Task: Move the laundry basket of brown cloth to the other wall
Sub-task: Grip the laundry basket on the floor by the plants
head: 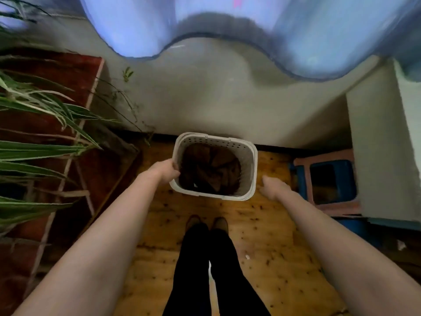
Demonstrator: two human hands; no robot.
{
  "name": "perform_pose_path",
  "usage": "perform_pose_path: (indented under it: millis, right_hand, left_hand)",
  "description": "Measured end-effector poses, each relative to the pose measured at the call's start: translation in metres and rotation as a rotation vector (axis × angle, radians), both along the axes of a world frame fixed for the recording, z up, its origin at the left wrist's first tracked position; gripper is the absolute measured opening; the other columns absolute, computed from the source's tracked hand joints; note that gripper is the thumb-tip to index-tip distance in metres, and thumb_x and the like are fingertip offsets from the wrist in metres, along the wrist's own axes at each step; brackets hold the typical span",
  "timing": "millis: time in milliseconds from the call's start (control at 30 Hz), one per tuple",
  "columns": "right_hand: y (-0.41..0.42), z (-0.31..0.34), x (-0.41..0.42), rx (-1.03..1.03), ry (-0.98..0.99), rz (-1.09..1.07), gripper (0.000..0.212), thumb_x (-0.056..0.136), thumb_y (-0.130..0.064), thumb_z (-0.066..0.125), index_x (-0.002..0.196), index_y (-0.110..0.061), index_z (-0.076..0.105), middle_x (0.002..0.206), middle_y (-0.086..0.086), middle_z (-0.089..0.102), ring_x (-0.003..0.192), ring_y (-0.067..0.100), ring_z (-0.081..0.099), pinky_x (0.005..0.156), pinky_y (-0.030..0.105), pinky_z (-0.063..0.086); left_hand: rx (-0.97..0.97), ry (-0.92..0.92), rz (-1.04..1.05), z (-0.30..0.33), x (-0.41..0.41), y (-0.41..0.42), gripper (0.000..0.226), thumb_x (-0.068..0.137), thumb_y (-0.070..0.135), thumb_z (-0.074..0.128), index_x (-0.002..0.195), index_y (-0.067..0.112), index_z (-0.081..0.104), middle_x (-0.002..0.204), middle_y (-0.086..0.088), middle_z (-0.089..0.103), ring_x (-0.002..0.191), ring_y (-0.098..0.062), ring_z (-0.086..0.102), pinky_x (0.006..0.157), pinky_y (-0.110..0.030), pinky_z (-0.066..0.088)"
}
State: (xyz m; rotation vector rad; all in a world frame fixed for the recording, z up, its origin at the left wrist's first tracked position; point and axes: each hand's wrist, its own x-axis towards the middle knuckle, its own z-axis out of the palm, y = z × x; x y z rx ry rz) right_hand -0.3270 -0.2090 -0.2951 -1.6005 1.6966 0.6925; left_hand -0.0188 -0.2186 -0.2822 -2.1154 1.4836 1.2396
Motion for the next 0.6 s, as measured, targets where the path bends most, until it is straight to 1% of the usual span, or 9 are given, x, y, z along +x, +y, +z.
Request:
perform_pose_path:
  millis: [100, 167, 233, 300, 400, 467, 533, 600]
  right_hand:
    - [-0.007, -0.036, 0.002, 0.010, 0.006, -0.073, 0.046, 0.094, -0.025, 0.044, 0.136, -0.007, 0.042, 0.137, 0.020, 0.053, 0.121, 0.037, 0.053, 0.094, 0.042, 0.049]
    - [-0.017, -0.066, 0.003, -0.010, -0.008, -0.121, 0.048, 0.094, -0.030, 0.043, 0.136, -0.005, 0.041, 0.138, 0.022, 0.052, 0.122, 0.040, 0.052, 0.097, 0.045, 0.047]
    - [-0.029, -0.106, 0.003, -0.043, 0.016, -0.150, 0.046, 0.095, -0.028, 0.044, 0.134, -0.004, 0.041, 0.135, 0.023, 0.053, 0.121, 0.040, 0.052, 0.097, 0.046, 0.046]
    - [-0.040, -0.136, -0.001, -0.084, 0.064, -0.177, 0.044, 0.094, -0.023, 0.045, 0.134, -0.005, 0.040, 0.135, 0.023, 0.051, 0.121, 0.040, 0.049, 0.097, 0.046, 0.046]
    - [-0.056, -0.192, -0.005, -0.137, 0.084, -0.219, 0.050, 0.093, -0.022, 0.048, 0.139, -0.007, 0.036, 0.141, 0.022, 0.044, 0.129, 0.040, 0.040, 0.101, 0.046, 0.040]
    - [-0.064, -0.225, -0.007, -0.175, 0.069, -0.270, 0.059, 0.091, -0.024, 0.052, 0.143, -0.009, 0.029, 0.146, 0.022, 0.037, 0.134, 0.041, 0.033, 0.105, 0.046, 0.035]
    - [-0.070, -0.250, -0.008, -0.200, 0.024, -0.408, 0.079, 0.086, -0.026, 0.064, 0.149, -0.013, 0.018, 0.151, 0.021, 0.028, 0.138, 0.041, 0.027, 0.109, 0.048, 0.030]
    - [-0.074, -0.276, -0.011, -0.219, -0.040, -0.613, 0.099, 0.079, -0.028, 0.074, 0.152, -0.016, 0.008, 0.154, 0.020, 0.021, 0.140, 0.042, 0.024, 0.111, 0.051, 0.027]
  left_hand:
    - [-0.012, 0.030, 0.080, -0.038, 0.016, -0.014, 0.034, 0.093, 0.030, 0.053, 0.126, 0.019, 0.053, 0.130, -0.008, 0.059, 0.115, -0.026, 0.057, 0.083, -0.034, 0.045]
    - [-0.018, 0.029, 0.143, -0.070, 0.027, -0.023, 0.039, 0.094, 0.032, 0.052, 0.131, 0.018, 0.049, 0.134, -0.010, 0.057, 0.118, -0.027, 0.056, 0.087, -0.037, 0.047]
    - [-0.006, 0.031, 0.202, -0.111, 0.034, -0.030, 0.046, 0.095, 0.031, 0.052, 0.137, 0.017, 0.044, 0.139, -0.011, 0.053, 0.123, -0.030, 0.054, 0.093, -0.040, 0.047]
    - [0.005, 0.038, 0.225, -0.144, 0.034, -0.035, 0.052, 0.095, 0.031, 0.051, 0.143, 0.015, 0.038, 0.143, -0.012, 0.049, 0.126, -0.031, 0.051, 0.096, -0.039, 0.045]
    - [0.035, 0.085, 0.267, -0.206, 0.032, -0.043, 0.062, 0.095, 0.031, 0.053, 0.149, 0.014, 0.028, 0.148, -0.015, 0.043, 0.131, -0.034, 0.047, 0.102, -0.042, 0.042]
    - [0.076, 0.137, 0.319, -0.246, 0.026, -0.045, 0.070, 0.094, 0.031, 0.056, 0.151, 0.013, 0.019, 0.151, -0.018, 0.038, 0.132, -0.037, 0.045, 0.106, -0.045, 0.042]
    - [0.088, 0.160, 0.400, -0.276, 0.023, -0.047, 0.079, 0.091, 0.031, 0.060, 0.152, 0.014, 0.013, 0.154, -0.020, 0.029, 0.136, -0.039, 0.038, 0.111, -0.047, 0.036]
    - [-0.020, 0.079, 0.436, -0.302, 0.020, -0.049, 0.079, 0.089, 0.030, 0.062, 0.152, 0.016, 0.016, 0.155, -0.019, 0.020, 0.139, -0.040, 0.031, 0.114, -0.049, 0.031]
